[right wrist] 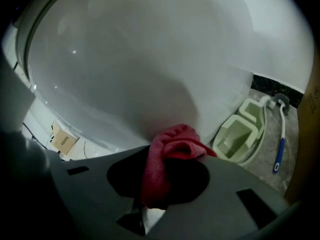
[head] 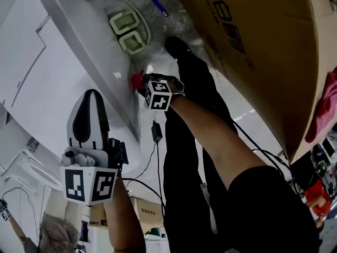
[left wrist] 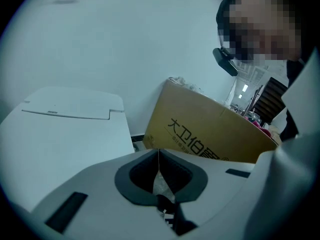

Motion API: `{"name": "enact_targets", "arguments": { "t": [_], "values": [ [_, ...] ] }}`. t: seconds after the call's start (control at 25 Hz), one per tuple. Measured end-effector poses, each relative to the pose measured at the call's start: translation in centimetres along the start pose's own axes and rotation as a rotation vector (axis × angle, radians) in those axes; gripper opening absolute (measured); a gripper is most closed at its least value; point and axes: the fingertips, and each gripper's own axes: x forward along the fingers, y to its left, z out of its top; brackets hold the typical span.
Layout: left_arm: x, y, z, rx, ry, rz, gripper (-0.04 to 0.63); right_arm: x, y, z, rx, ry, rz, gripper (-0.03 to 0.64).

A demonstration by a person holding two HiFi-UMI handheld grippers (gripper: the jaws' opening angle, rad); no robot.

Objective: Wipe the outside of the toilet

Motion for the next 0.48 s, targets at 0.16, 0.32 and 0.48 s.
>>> {"name": "enact_targets", "arguments": {
  "t": [0.16,0.32,0.48],
  "values": [
    [-0.4,-0.8,-0.9,0.031,0.005,-0.011,0.020,1.1,5.1,-2.6,-0.043,0.038,0.073,0.091],
    [-0.4,-1.6,-1.1,0.034,0.012,-0.032,0.020,1.2,10.3,-5.3,-0.185,0.143,0.282,0.089],
    [-0.7,-1.6,0.1,0.036,0.020,-0.035,0.020,-1.4,12.3,-8.4,-0.265,0.260,0.424,0.089]
  ]
}}
